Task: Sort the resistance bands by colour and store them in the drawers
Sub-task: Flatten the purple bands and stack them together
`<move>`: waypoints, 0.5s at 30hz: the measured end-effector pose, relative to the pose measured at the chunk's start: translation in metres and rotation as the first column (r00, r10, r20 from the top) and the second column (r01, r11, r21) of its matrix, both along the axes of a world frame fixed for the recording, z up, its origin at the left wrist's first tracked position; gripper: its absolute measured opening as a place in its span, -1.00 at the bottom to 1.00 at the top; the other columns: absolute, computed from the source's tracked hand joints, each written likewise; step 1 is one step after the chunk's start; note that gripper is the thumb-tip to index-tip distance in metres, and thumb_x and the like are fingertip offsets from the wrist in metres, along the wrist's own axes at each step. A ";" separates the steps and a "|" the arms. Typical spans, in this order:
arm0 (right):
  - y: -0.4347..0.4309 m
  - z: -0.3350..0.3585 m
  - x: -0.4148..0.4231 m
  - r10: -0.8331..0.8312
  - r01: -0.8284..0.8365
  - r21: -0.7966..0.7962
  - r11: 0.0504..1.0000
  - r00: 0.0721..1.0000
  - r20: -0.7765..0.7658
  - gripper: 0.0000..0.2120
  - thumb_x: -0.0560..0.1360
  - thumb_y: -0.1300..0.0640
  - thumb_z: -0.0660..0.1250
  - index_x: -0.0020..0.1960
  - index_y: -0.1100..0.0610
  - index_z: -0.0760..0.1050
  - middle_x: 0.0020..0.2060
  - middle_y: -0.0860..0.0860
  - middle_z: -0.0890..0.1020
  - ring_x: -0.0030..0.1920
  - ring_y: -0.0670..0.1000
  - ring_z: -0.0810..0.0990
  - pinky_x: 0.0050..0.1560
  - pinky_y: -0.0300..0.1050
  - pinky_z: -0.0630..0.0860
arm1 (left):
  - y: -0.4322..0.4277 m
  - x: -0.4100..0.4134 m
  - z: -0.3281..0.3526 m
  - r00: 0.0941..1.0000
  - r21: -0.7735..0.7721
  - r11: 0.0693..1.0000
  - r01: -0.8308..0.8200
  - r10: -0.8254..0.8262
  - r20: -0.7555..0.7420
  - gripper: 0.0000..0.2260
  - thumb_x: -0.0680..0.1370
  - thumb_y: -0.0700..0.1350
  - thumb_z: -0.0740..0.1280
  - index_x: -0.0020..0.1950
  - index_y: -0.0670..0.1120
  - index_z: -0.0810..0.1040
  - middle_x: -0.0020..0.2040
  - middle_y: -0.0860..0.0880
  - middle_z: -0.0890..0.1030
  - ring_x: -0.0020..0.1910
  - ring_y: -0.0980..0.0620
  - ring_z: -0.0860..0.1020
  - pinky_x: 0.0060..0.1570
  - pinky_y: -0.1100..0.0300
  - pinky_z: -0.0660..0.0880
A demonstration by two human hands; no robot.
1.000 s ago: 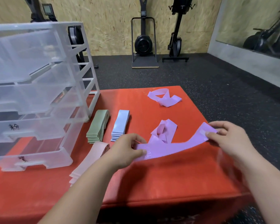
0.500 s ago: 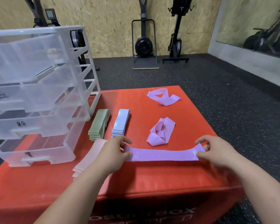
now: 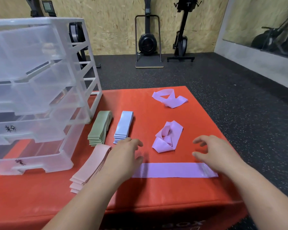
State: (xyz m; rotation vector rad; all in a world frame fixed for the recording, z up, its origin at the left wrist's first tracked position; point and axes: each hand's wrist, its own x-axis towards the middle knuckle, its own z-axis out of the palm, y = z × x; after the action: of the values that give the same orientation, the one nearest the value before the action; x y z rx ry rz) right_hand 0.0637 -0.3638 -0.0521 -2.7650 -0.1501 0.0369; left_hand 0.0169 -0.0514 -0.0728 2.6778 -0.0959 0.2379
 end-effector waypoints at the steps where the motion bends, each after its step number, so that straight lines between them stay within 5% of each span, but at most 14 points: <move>1: 0.007 -0.001 0.003 0.030 -0.030 0.023 0.999 0.999 0.011 -0.63 0.45 -0.10 0.53 0.23 -0.21 0.58 0.07 -0.12 0.61 0.01 -0.05 0.59 0.13 -0.06 0.53 | -0.003 0.003 -0.001 1.000 -0.004 1.000 0.002 -0.002 0.001 -0.63 0.50 -0.01 0.46 0.30 0.14 0.59 0.10 0.14 0.56 0.17 0.03 0.55 0.10 0.07 0.53; 5: 0.038 -0.002 0.015 0.217 -0.227 0.127 0.966 0.973 0.084 -0.64 0.55 0.02 0.44 0.31 -0.25 0.57 0.16 -0.20 0.57 0.11 -0.08 0.57 0.18 -0.08 0.48 | -0.014 0.015 -0.008 1.000 -0.024 0.999 0.023 -0.023 0.019 -0.66 0.52 0.01 0.43 0.30 0.15 0.58 0.09 0.16 0.57 0.18 0.04 0.53 0.13 0.05 0.53; 10: 0.068 -0.013 0.036 0.313 -0.346 0.162 0.924 0.929 0.198 -0.48 0.63 0.23 0.24 0.41 -0.30 0.50 0.51 -0.19 0.40 0.46 -0.01 0.38 0.40 -0.13 0.34 | -0.024 0.029 -0.018 0.999 -0.027 0.999 0.032 -0.031 0.040 -0.67 0.60 0.10 0.38 0.37 0.13 0.54 0.17 0.13 0.59 0.20 0.02 0.52 0.18 0.04 0.51; 15: 0.079 -0.024 0.052 0.381 -0.381 -0.024 0.924 0.920 0.088 -0.58 0.71 0.00 0.18 0.54 -0.27 0.36 0.63 -0.13 0.20 0.57 0.06 0.15 0.55 0.01 0.23 | -0.037 0.041 -0.027 0.984 -0.020 0.984 0.176 -0.175 0.016 -0.53 0.64 0.08 0.35 0.55 0.07 0.44 0.41 0.08 0.56 0.28 -0.06 0.48 0.33 0.11 0.36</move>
State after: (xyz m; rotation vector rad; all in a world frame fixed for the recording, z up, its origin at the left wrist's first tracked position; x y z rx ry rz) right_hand 0.1153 -0.2848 -0.0759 -2.7010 -0.7132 0.0126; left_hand 0.0578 -0.0885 -0.1000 2.6273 -0.3302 0.2003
